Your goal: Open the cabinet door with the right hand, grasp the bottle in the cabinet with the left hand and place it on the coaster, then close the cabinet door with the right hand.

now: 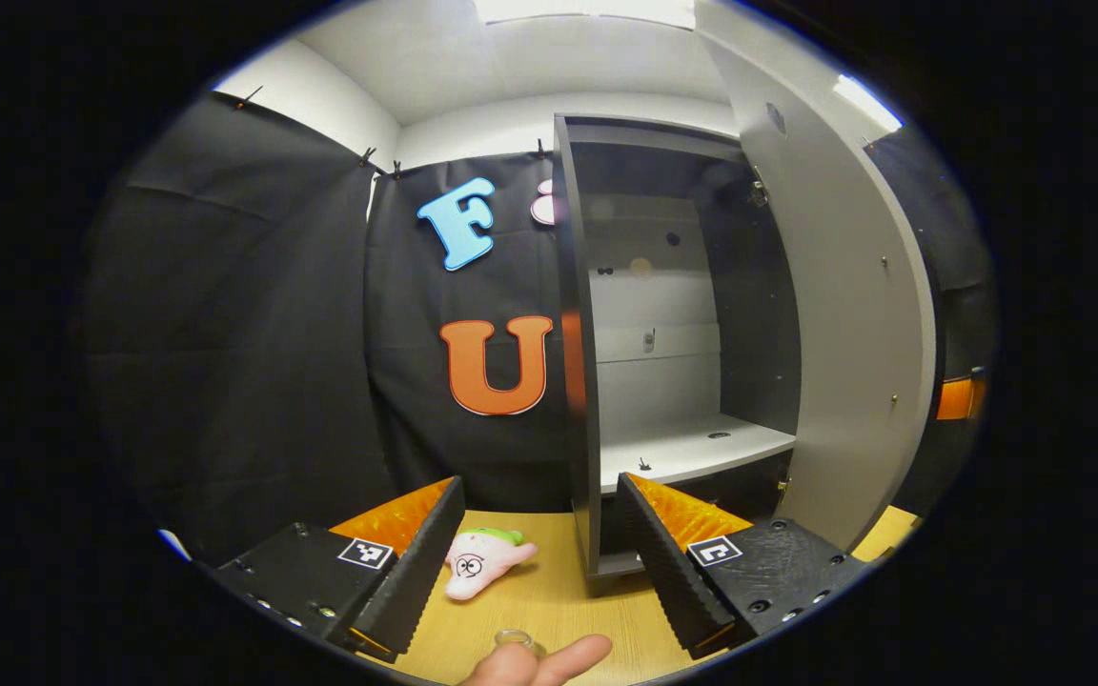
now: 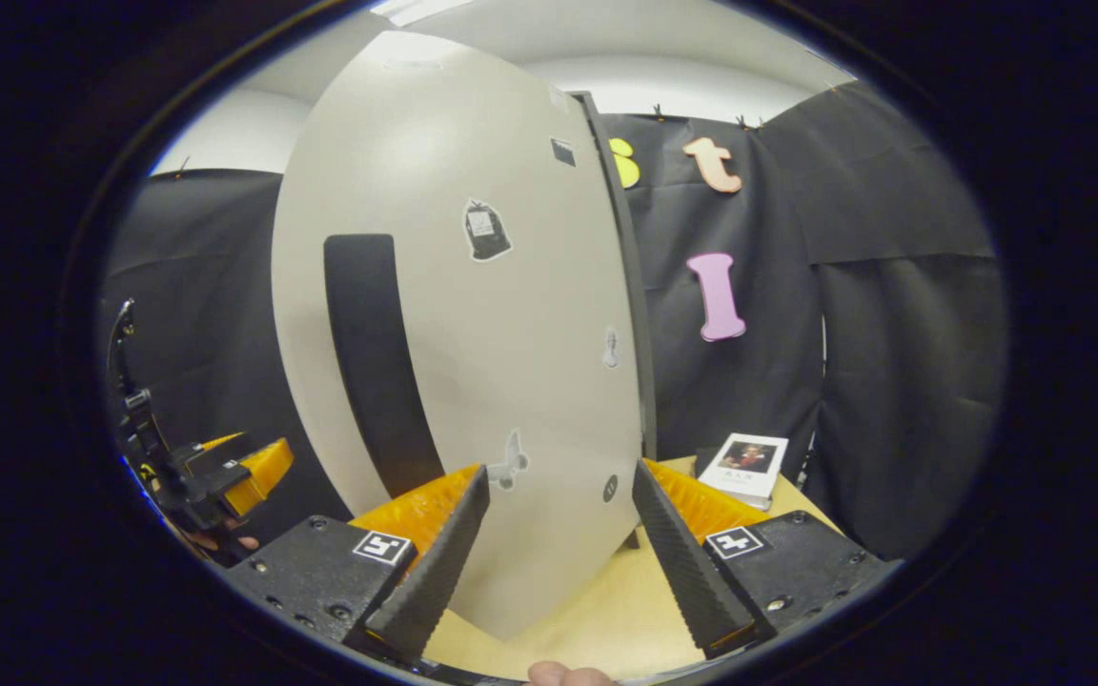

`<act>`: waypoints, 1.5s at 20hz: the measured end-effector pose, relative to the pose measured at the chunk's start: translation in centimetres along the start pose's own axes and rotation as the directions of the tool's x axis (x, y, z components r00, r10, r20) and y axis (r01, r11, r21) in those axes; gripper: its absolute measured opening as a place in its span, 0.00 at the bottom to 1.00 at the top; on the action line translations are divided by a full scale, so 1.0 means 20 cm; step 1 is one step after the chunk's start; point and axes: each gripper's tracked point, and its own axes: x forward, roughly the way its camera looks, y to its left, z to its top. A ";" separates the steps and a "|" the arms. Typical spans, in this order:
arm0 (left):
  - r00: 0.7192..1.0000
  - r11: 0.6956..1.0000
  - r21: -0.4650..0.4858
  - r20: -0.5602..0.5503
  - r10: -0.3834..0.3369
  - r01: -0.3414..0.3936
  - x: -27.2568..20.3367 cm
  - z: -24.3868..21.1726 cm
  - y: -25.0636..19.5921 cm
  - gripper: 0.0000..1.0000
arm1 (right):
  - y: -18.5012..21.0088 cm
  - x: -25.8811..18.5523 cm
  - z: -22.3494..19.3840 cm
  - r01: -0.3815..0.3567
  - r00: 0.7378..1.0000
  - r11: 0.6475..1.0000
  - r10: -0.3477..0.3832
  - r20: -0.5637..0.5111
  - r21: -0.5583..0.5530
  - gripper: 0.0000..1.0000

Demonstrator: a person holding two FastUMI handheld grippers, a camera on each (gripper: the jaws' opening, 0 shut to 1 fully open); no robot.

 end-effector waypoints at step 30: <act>0.977 0.970 -0.129 -0.068 0.200 -0.207 -0.19 0.16 -0.13 0.95 | 0.09 0.78 0.09 -0.167 0.986 0.985 0.167 0.023 0.031 0.99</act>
